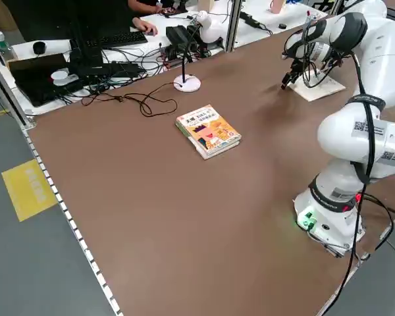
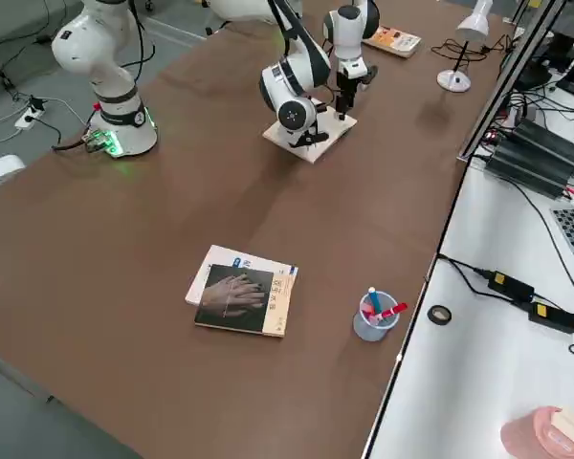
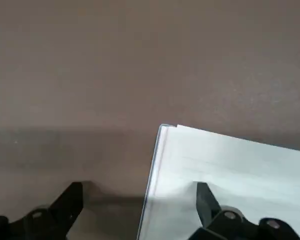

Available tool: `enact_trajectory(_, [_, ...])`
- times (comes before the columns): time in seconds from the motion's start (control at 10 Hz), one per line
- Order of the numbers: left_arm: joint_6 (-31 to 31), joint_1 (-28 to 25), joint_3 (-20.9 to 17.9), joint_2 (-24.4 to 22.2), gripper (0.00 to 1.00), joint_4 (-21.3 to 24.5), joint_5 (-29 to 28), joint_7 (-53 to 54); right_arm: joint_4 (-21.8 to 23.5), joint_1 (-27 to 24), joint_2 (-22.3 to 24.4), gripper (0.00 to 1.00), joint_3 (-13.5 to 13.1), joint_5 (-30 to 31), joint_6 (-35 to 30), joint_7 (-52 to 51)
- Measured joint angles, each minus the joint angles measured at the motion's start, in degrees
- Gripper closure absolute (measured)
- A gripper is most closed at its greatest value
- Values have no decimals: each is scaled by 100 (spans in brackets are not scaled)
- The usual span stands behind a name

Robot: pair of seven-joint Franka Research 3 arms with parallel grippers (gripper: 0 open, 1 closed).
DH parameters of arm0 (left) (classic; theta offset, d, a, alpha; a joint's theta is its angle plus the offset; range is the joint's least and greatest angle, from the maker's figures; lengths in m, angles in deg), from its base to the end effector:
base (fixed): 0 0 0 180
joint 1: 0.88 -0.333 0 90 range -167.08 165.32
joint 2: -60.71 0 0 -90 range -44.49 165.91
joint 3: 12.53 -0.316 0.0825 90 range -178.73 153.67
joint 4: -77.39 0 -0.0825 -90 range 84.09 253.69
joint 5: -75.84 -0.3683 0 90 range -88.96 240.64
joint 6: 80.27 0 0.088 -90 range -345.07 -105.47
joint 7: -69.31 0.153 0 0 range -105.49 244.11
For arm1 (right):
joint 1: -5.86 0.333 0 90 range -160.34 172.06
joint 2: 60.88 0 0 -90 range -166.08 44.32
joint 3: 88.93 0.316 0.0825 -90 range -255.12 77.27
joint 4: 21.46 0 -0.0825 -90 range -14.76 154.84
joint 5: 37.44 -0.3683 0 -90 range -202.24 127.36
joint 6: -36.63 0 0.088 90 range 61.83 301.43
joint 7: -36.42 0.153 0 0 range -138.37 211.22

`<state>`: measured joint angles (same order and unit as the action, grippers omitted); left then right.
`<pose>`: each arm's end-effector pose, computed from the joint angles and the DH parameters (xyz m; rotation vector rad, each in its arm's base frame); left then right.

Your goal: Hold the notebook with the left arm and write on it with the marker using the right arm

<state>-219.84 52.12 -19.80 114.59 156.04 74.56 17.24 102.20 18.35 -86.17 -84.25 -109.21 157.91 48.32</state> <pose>0.5035 -0.5400 0.1274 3.1079 0.0563 0.2664 0.4802 0.2347 0.1679 -2.0476 0.9734 0.7714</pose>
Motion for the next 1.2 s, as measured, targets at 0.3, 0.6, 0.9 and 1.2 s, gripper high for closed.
enact_trajectory(0.3, [0, -1, 0, 0, 0, 0, 0, 12, 1, 4, -18, 83, 2, -49, -1, -1])
enact_trajectory(0.6, [0, -1, 0, 0, 0, 0, 0, 22, 14, 32, -28, 83, 9, -193, -5, -11])
enact_trajectory(0.9, [-2, -2, 0, 0, 0, 0, 0, 26, 38, 63, -37, 83, 9, -260, -9, -28])
enact_trajectory(1.2, [-2, -4, -1, 0, 0, 0, 0, 26, 72, 67, -41, 83, 9, -334, -18, -40])
